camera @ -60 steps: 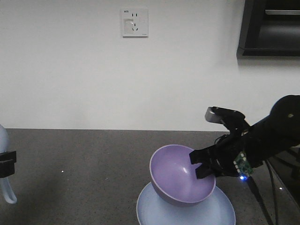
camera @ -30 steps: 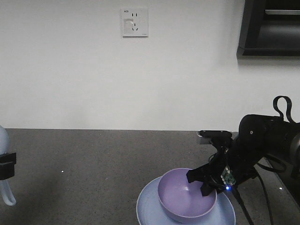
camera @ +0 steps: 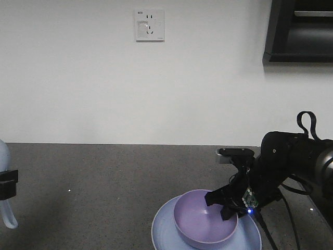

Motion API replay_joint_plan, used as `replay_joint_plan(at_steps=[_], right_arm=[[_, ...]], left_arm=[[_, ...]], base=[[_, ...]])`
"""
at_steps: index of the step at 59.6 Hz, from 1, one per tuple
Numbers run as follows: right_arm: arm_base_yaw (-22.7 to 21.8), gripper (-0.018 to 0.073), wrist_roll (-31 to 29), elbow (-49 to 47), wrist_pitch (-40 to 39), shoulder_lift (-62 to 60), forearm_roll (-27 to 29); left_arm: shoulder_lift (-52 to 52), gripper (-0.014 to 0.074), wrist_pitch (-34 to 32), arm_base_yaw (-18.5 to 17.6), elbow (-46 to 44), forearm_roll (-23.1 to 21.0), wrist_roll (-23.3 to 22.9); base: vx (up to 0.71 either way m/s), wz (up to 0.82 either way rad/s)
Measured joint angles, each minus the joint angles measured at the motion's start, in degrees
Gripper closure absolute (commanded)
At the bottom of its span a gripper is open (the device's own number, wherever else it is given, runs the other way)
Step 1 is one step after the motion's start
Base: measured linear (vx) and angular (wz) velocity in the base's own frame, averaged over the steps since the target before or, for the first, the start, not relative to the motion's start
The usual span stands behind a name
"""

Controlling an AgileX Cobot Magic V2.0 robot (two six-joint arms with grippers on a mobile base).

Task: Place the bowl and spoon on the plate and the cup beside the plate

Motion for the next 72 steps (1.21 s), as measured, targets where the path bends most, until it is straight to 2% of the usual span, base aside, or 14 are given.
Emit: replay_joint_plan(at_steps=[5, 6, 8, 15, 21, 31, 43, 55, 63, 72], right_arm=[[0.00, 0.0258, -0.11, 0.00, 0.00, 0.00, 0.00], [0.00, 0.0198, -0.15, 0.00, 0.00, 0.00, 0.00], [0.00, 0.0141, -0.15, 0.00, 0.00, 0.00, 0.00], [0.00, 0.0025, -0.15, 0.00, 0.00, 0.00, 0.00], [0.00, -0.0024, -0.70, 0.00, 0.00, 0.00, 0.00], [0.00, -0.0029, -1.48, 0.00, 0.24, 0.00, 0.05], [0.00, -0.0029, -2.39, 0.00, 0.24, -1.20, 0.18], [0.00, -0.0029, -2.50, 0.00, -0.84, -5.93, -0.24], [0.00, -0.0029, -2.32, 0.00, -0.85, -10.05, -2.73], [0.00, -0.0029, -1.39, 0.00, -0.45, -14.80, -6.17]], left_arm=[[0.00, 0.0596, 0.00, 0.00, 0.00, 0.00, 0.00], [0.00, 0.0596, 0.01, 0.00, 0.00, 0.00, 0.00], [0.00, 0.0596, 0.06, 0.00, 0.00, 0.00, 0.00], [0.00, 0.0596, 0.41, 0.00, 0.00, 0.00, 0.00], [0.00, 0.0596, 0.89, 0.00, 0.00, 0.00, 0.00], [0.00, 0.0596, 1.79, 0.00, 0.00, 0.18, 0.21], [0.32, 0.0596, 5.15, 0.00, -2.01, 0.46, 2.54], [3.30, 0.0596, 13.31, 0.00, -9.65, 3.60, 2.92], [7.64, 0.0596, 21.54, 0.00, -16.45, 6.35, 2.96], [13.67, 0.0596, 29.31, -0.22, -23.56, 6.70, 3.12]], base=[[0.00, 0.00], [0.00, 0.00], [0.00, 0.00], [0.00, 0.00], [0.00, 0.00], [0.00, 0.00], [0.00, 0.00], [0.00, 0.00], [0.00, 0.00], [0.00, 0.00]])
